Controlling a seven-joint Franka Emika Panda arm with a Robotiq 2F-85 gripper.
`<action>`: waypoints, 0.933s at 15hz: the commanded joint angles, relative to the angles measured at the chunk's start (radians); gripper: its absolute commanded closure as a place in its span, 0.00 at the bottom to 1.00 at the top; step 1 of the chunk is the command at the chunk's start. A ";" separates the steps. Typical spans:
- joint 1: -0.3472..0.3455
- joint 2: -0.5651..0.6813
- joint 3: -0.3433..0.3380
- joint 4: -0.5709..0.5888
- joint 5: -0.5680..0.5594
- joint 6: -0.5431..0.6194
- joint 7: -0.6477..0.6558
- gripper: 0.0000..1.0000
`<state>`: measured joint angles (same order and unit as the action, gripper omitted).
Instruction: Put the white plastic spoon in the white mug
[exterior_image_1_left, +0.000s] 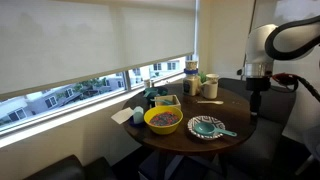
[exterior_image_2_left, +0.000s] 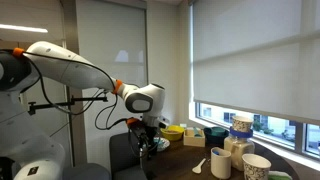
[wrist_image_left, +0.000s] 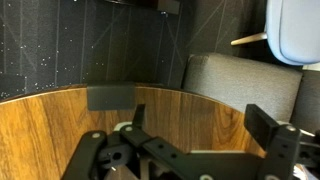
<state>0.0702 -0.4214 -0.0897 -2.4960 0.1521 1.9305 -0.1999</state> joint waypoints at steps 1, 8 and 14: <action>-0.015 0.001 0.014 0.001 0.005 -0.002 -0.005 0.00; -0.015 -0.007 0.010 -0.008 0.005 0.083 -0.030 0.00; -0.028 0.100 -0.009 0.098 -0.206 0.203 -0.250 0.00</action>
<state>0.0579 -0.4022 -0.0892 -2.4786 0.0308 2.1299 -0.3429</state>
